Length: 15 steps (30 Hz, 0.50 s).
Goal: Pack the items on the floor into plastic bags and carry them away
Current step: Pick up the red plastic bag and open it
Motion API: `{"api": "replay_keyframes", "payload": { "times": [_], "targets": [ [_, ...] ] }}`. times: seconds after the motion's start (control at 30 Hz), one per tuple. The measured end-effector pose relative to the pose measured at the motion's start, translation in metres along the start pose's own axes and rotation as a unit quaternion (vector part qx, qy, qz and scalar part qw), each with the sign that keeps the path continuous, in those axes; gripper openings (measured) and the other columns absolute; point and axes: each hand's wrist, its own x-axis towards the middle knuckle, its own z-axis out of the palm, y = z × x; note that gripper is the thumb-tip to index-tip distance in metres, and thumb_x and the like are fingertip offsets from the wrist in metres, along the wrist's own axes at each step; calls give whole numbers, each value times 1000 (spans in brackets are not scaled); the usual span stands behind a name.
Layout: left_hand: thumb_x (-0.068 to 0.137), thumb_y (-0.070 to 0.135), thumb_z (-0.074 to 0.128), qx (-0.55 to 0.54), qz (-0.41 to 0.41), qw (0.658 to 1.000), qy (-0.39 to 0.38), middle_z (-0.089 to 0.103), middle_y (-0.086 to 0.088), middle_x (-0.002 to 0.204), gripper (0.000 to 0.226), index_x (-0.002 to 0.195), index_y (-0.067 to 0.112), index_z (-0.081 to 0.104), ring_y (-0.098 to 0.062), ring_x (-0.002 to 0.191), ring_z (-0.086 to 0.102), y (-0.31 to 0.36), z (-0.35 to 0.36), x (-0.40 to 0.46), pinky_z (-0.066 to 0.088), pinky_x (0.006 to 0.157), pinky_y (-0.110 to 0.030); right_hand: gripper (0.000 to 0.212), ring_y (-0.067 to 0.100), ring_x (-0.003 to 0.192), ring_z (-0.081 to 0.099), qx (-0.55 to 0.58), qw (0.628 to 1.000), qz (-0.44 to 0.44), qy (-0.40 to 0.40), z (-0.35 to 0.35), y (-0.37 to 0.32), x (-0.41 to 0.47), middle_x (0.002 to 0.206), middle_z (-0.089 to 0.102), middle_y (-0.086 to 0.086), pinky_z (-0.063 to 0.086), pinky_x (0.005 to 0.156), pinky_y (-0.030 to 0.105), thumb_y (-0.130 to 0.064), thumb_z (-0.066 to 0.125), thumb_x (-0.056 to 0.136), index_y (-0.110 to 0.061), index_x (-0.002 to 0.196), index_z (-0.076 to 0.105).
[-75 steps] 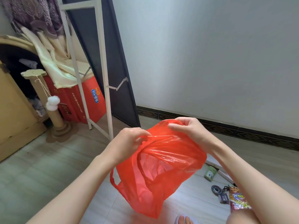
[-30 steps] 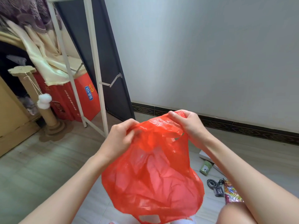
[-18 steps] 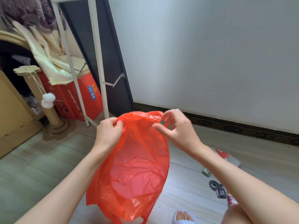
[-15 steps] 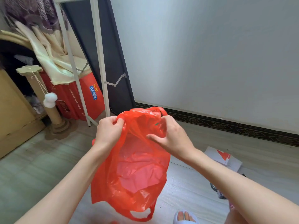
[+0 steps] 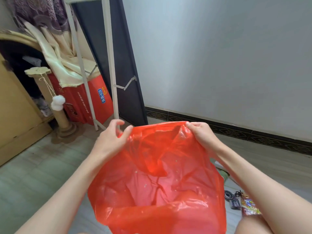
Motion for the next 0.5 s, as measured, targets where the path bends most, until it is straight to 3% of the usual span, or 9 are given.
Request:
{"api": "replay_keyframes", "payload": {
  "times": [0.1, 0.17, 0.2, 0.27, 0.3, 0.37, 0.43, 0.5],
  "targets": [
    [70, 62, 55, -86, 165, 982, -29, 48, 9, 118, 69, 130, 33, 32, -7, 98, 54, 24, 15, -12, 44, 84, -20, 27, 15, 49, 47, 88, 994, 57, -25, 1, -8, 0, 59, 53, 6, 37, 50, 25, -19, 50, 92, -10, 68, 60],
    [69, 48, 69, -77, 258, 961, -62, 41, 11, 124, 78, 134, 30, 29, 0, 104, 48, 37, 27, -20, 38, 92, -10, 23, 19, 55, 51, 149, 978, 115, -86, 4, -16, -3, 64, 55, 9, 40, 54, 27, -20, 51, 89, -7, 74, 61],
    [71, 36, 74, -59, 294, 951, -76, 41, 9, 125, 76, 134, 24, 33, 2, 107, 45, 41, 35, -21, 33, 95, -7, 24, 19, 54, 53, 168, 969, 137, -118, 4, -19, -5, 63, 57, 9, 42, 53, 26, -21, 50, 89, -7, 74, 62],
    [80, 17, 67, -34, 331, 940, -80, 54, 1, 118, 49, 124, 14, 48, -1, 105, 48, 48, 44, -22, 32, 91, -5, 27, 17, 48, 54, 185, 958, 164, -143, 4, -25, -10, 59, 59, 7, 44, 50, 24, -25, 49, 89, -7, 72, 61],
    [84, 13, 60, -31, 333, 940, -69, 61, -3, 110, 32, 115, 11, 55, -4, 99, 52, 50, 43, -21, 37, 86, -10, 28, 16, 47, 53, 153, 968, 158, -124, 2, -25, -9, 59, 58, 7, 42, 49, 24, -28, 51, 88, -8, 72, 61],
    [86, 16, 51, -39, 328, 942, -52, 69, -7, 89, 20, 98, 8, 64, -10, 82, 58, 51, 41, -19, 45, 74, -23, 28, 13, 49, 50, -67, 995, 76, -26, -7, -18, -5, 61, 55, 8, 38, 49, 23, -31, 55, 88, -9, 72, 62],
    [87, 17, 52, -50, 288, 955, -41, 70, -6, 81, 18, 92, 8, 67, -14, 73, 61, 51, 39, -17, 45, 68, -27, 24, 15, 66, 54, -284, 953, -26, 107, -17, -5, 2, 70, 58, 4, 38, 62, 26, -34, 59, 86, -14, 75, 65],
    [90, 13, 53, -42, 231, 972, 0, 71, -8, 86, 17, 93, 9, 69, -20, 81, 64, 49, 39, -15, 43, 72, -25, 19, 17, 84, 58, -295, 940, -70, 153, -18, 3, 3, 82, 62, 1, 40, 75, 27, -33, 61, 85, -15, 86, 67]
  ]
}}
